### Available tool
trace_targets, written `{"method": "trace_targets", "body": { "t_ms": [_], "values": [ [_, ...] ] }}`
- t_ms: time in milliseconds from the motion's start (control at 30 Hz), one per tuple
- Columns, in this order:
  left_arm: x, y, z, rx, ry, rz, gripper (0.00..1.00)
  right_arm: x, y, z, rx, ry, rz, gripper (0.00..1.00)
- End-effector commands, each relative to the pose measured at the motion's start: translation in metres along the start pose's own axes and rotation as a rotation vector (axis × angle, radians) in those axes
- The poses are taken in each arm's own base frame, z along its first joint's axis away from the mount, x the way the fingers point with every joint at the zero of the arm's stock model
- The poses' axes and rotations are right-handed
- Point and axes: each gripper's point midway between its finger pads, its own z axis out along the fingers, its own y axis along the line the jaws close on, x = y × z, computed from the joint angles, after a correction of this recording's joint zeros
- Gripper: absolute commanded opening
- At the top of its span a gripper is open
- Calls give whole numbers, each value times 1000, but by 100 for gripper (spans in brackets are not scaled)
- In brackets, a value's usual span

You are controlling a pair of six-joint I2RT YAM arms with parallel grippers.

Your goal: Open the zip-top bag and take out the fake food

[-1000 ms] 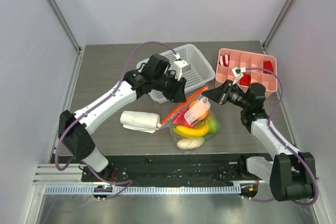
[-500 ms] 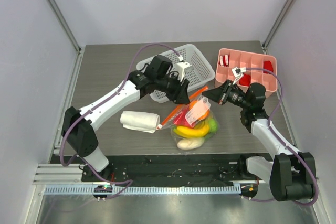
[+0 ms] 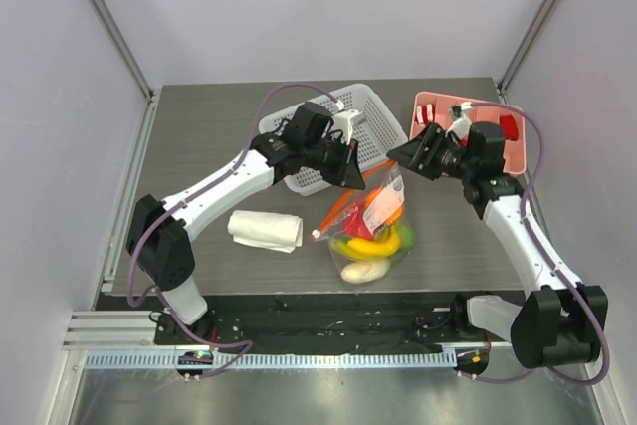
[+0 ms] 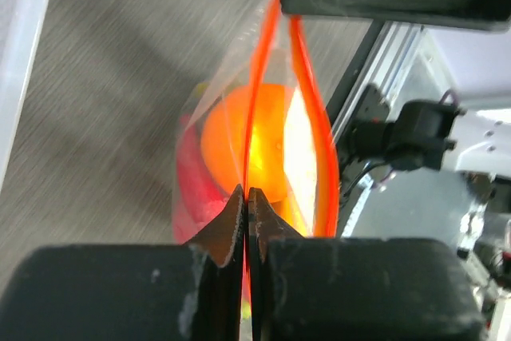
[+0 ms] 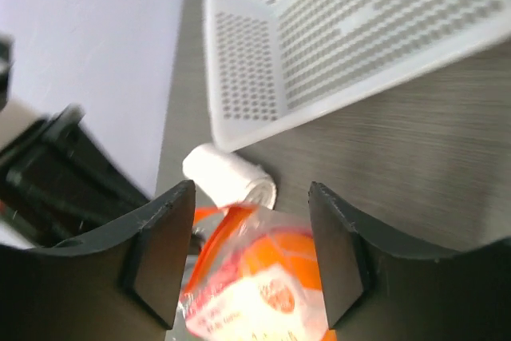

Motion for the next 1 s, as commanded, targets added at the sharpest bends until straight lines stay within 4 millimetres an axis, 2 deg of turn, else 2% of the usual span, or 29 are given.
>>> {"method": "trace_targets", "body": {
  "t_ms": [0, 67, 133, 167, 200, 300, 367, 400, 500, 567, 633, 700, 833, 867, 933, 967],
  "values": [
    [-61, -42, -24, 63, -246, -67, 0, 11, -48, -26, 447, 98, 169, 66],
    [-67, -48, -25, 74, -283, -88, 0, 11, -54, -44, 557, 85, 170, 70],
    [-71, -57, -22, 96, -316, -103, 0, 2, -51, -59, 611, 32, 141, 77],
    [-71, -58, -20, 96, -320, -109, 0, 1, -55, -69, 663, 7, 138, 98],
    [-73, -62, -19, 108, -328, -116, 0, -4, -44, -78, 652, -33, 122, 99],
    [-76, -69, -14, 121, -342, -137, 0, -8, -32, -96, 673, -75, 119, 100],
    [-78, -74, -11, 128, -354, -131, 0, -4, -28, -103, 691, -66, 149, 100],
    [-78, -73, -11, 122, -358, -133, 0, -4, -19, -106, 671, -68, 159, 100],
    [-76, -75, -8, 126, -353, -142, 0, 10, -7, -107, 623, -58, 256, 100],
    [-75, -75, -6, 127, -353, -149, 0, 6, 3, -116, 611, -95, 261, 100],
    [-75, -74, -5, 131, -360, -148, 0, 4, 3, -125, 656, -114, 261, 100],
    [-75, -72, -2, 125, -363, -148, 0, -1, 14, -126, 625, -123, 252, 100],
    [-73, -67, 5, 111, -337, -157, 0, -4, 11, -134, 668, -128, 224, 100],
    [-78, -69, 4, 105, -330, -169, 0, -2, 12, -132, 658, -118, 230, 100],
    [-80, -68, 14, 110, -309, -200, 0, 8, 22, -123, 583, -68, 277, 100],
    [-89, -73, 14, 129, -315, -216, 0, 19, 17, -116, 571, -33, 318, 100]
  ]
}}
